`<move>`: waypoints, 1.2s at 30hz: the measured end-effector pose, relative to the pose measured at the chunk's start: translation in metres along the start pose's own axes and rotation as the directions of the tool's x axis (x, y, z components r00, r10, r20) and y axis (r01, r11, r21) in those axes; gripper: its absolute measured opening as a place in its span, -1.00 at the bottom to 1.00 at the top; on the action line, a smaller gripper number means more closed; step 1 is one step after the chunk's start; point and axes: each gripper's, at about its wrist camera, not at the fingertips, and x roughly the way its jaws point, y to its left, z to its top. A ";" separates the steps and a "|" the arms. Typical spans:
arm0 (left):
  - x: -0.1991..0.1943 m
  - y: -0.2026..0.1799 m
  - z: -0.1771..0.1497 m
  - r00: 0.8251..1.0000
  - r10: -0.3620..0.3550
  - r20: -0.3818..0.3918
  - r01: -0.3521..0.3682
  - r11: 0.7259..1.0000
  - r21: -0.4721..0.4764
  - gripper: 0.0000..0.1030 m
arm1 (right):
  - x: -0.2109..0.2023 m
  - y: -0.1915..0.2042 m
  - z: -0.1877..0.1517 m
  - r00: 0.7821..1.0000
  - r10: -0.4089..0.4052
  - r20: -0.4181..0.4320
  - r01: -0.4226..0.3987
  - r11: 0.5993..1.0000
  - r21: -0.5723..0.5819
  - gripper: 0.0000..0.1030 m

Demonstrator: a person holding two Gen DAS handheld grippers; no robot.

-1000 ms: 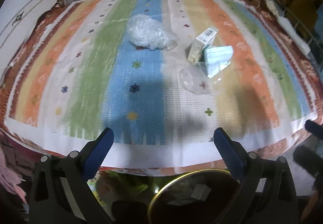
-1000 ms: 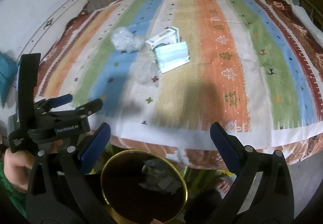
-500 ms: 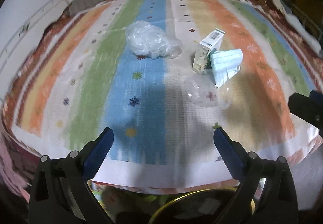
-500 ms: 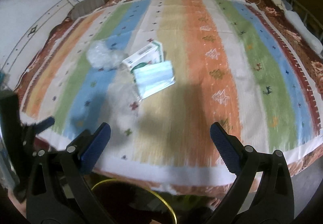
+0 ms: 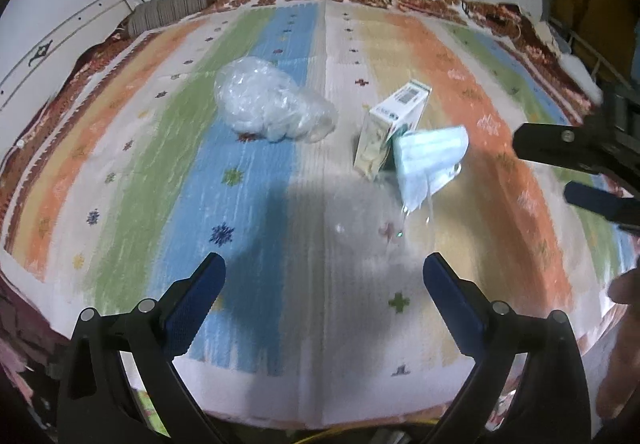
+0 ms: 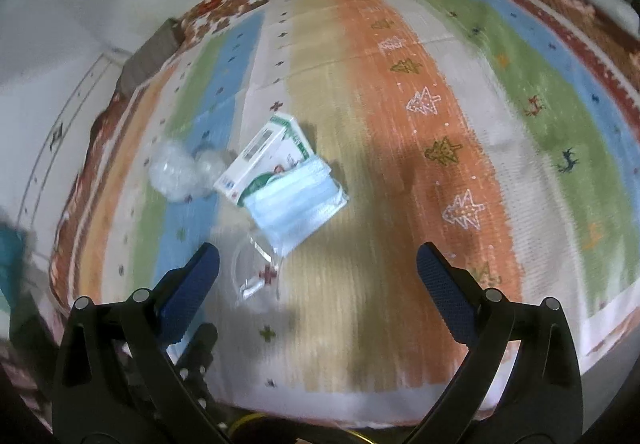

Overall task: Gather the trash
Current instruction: 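Grasp the clear plastic container with left tool while right tool grasps blue mask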

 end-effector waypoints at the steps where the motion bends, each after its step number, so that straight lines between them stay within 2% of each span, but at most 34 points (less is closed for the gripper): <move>1: 0.002 0.000 0.001 1.000 -0.004 0.006 0.004 1.000 -0.001 0.88 | 0.004 -0.002 0.002 1.000 0.002 -0.003 -0.002 1.000 0.018 0.83; 8: 0.019 -0.003 0.003 1.000 -0.009 -0.007 0.009 1.000 0.014 0.88 | 0.034 0.003 0.017 0.999 -0.048 -0.023 0.049 0.999 0.022 0.82; 12: 0.021 0.001 0.005 0.998 -0.060 -0.007 0.060 0.998 -0.022 0.88 | 0.048 0.000 0.027 0.998 -0.050 -0.037 0.051 0.998 0.038 0.82; 18: 0.023 -0.006 0.009 0.995 -0.100 0.028 0.100 0.995 0.018 0.88 | 0.067 0.000 0.044 0.997 -0.043 -0.070 0.044 0.999 0.020 0.80; 24: 0.035 -0.007 0.014 0.992 -0.124 0.003 0.123 0.992 0.041 0.86 | 0.084 0.000 0.052 0.991 -0.045 -0.123 0.043 0.999 -0.019 0.66; 27: 0.042 -0.012 0.013 0.994 -0.105 0.009 0.104 0.991 0.079 0.85 | 0.091 0.000 0.053 0.989 -0.041 -0.144 0.039 0.999 -0.018 0.56; 30: 0.041 -0.015 0.013 0.994 -0.102 0.046 0.097 0.989 0.112 0.84 | 0.093 0.001 0.054 0.987 -0.032 -0.155 0.029 0.999 -0.017 0.45; 32: 0.042 -0.020 0.015 0.992 -0.109 0.059 0.099 0.984 0.149 0.81 | 0.094 0.003 0.054 0.986 -0.027 -0.163 0.023 0.999 -0.023 0.24; 36: 0.044 -0.024 0.015 0.994 -0.093 0.051 0.083 0.982 0.172 0.53 | 0.096 0.006 0.052 0.983 -0.031 -0.179 0.024 0.999 -0.042 -0.04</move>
